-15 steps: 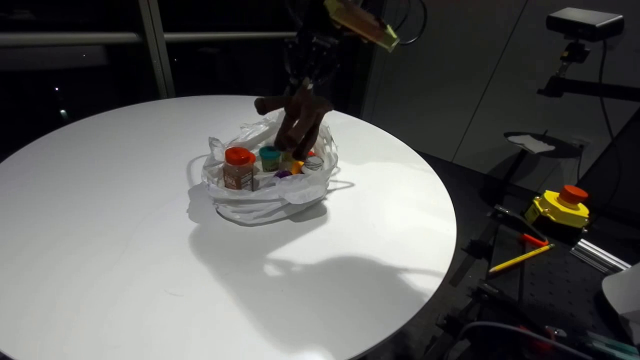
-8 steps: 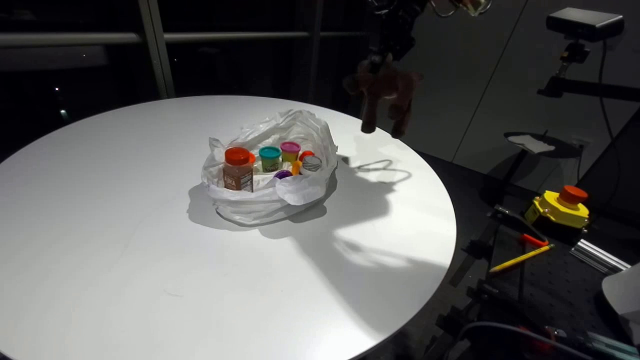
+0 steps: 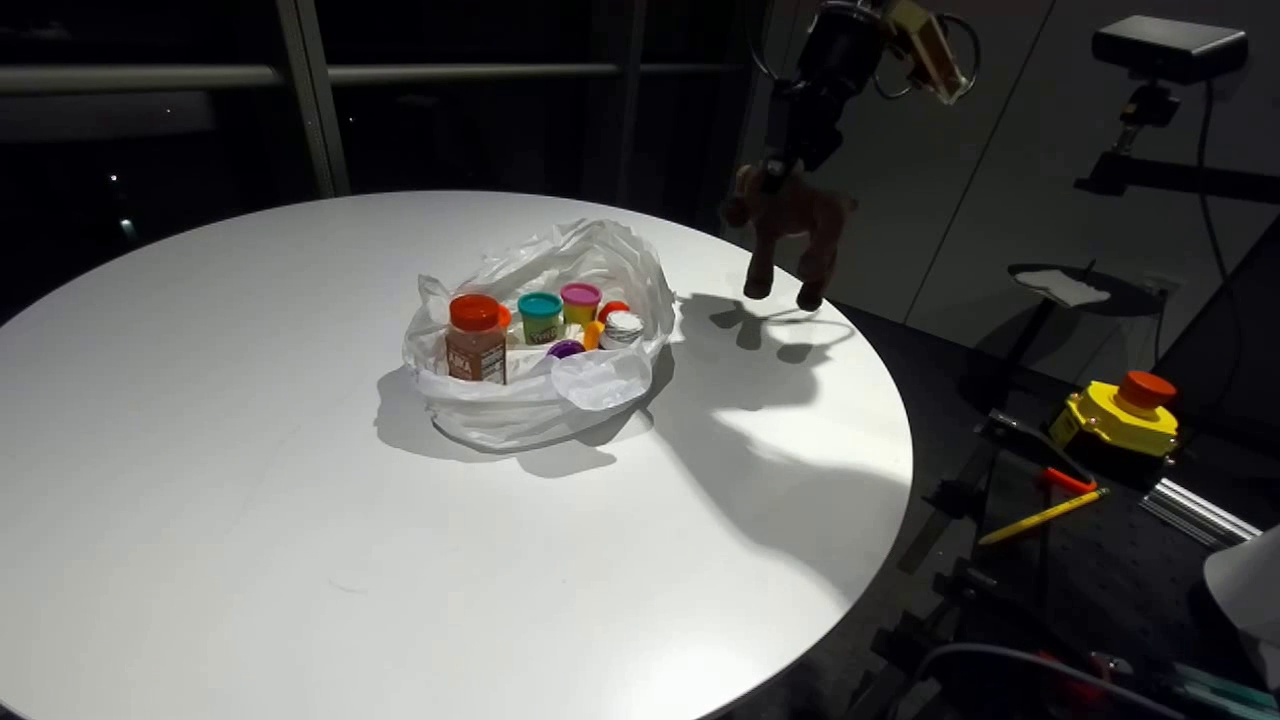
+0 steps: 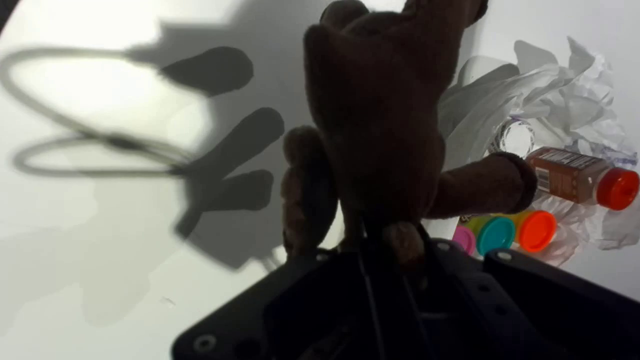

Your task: Pick the objects in the plastic bag and put them on the table

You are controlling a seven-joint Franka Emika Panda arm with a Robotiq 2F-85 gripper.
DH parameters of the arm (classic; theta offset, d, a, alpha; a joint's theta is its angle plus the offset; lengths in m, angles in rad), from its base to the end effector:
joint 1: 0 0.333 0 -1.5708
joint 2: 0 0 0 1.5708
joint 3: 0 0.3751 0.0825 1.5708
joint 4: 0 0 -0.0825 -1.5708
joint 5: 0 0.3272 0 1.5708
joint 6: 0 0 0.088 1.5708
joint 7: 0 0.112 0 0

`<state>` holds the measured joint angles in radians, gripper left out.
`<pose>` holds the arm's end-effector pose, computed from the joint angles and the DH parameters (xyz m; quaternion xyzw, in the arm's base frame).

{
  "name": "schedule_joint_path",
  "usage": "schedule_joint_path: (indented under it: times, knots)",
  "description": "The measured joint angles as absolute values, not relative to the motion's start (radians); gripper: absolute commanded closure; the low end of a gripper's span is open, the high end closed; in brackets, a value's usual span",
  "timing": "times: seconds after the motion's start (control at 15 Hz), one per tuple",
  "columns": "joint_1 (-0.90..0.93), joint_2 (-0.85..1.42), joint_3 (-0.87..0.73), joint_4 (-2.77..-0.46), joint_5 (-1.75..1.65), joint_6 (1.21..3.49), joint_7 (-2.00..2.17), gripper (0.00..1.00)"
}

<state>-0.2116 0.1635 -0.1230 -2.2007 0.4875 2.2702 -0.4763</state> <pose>0.4870 -0.1527 0.3973 -0.9804 0.0943 -0.0261 0.1711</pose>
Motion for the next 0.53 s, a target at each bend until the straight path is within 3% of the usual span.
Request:
schedule_joint_path:
  times: [0.27,0.33,0.4,0.53]
  knots:
    - [-0.212,0.244,-0.093,-2.189,0.545,2.432,-0.497,0.93]
    - [-0.215,0.261,-0.087,-2.182,0.554,2.458,-0.497,0.63]
    - [-0.218,0.276,-0.083,-2.175,0.561,2.473,-0.497,0.63]
    - [-0.227,0.296,-0.076,-2.160,0.565,2.482,-0.495,0.49]
